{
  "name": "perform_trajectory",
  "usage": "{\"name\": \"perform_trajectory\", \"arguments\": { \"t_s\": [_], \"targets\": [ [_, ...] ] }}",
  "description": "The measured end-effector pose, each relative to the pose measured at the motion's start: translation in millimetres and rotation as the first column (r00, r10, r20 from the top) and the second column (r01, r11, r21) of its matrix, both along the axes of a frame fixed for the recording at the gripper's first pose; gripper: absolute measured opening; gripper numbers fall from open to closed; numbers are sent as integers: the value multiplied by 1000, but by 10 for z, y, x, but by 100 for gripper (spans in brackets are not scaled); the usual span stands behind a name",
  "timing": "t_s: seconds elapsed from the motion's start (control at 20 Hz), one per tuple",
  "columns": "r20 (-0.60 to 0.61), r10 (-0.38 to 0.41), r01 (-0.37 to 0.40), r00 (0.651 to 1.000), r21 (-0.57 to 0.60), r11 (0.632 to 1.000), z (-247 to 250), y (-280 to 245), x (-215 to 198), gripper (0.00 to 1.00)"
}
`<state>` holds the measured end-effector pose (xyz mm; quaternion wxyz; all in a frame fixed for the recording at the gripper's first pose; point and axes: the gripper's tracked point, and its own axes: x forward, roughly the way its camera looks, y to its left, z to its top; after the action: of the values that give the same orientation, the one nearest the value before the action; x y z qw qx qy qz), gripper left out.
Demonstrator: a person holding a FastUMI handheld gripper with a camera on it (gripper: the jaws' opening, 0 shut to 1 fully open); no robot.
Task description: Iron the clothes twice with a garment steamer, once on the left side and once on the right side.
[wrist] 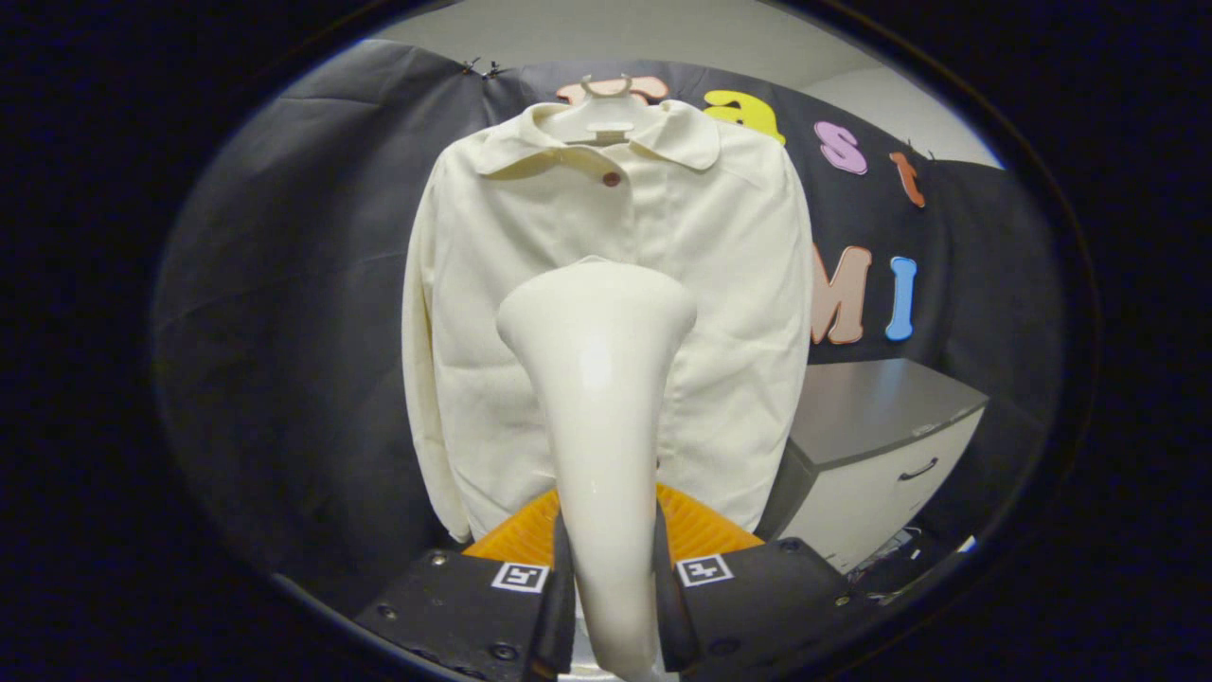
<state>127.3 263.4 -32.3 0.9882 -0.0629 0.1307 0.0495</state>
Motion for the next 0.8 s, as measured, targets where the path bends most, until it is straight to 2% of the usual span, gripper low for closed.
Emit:
{"name": "perform_trajectory", "arguments": {
  "t_s": [0.5,0.8],
  "targets": [
    [81,-27,29,996,-27,999,652,-455,606,35],
    [70,-12,16,997,-64,998,695,-656,753,35]
  ]
}}
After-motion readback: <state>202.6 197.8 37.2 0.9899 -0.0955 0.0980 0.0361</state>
